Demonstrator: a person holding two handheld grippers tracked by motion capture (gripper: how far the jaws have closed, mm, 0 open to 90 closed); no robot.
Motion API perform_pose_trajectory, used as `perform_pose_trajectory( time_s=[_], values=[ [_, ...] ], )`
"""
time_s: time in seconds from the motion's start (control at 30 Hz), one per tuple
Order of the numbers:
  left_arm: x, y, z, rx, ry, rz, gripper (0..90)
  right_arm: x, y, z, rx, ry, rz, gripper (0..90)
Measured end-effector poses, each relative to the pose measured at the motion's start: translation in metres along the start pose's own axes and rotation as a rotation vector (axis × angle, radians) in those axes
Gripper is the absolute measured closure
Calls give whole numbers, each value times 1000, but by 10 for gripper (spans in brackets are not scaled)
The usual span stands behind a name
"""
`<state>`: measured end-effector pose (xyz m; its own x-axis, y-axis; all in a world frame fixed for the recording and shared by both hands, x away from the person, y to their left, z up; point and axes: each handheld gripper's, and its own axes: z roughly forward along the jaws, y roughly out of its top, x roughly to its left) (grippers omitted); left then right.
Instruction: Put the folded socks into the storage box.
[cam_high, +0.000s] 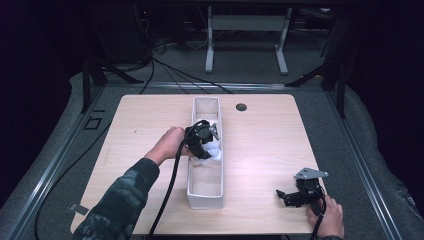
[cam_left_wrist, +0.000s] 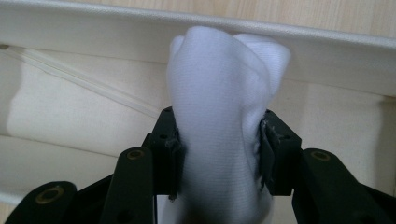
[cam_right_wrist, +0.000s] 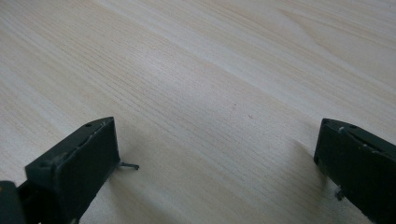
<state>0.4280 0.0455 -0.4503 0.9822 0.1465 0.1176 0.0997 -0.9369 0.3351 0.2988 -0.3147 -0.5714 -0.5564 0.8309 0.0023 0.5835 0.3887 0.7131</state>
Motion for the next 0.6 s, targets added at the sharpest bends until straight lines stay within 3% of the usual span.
perform_pose_trajectory(
  time_s=[0.17, 0.6],
  values=[
    [-2, -1, 10, 21, -14, 19, 562, 0, 0, 0, 0, 0, 0, 0],
    [-2, -1, 22, 21, -44, 17, 556, 0, 0, 0, 0, 0, 0, 0]
  ],
)
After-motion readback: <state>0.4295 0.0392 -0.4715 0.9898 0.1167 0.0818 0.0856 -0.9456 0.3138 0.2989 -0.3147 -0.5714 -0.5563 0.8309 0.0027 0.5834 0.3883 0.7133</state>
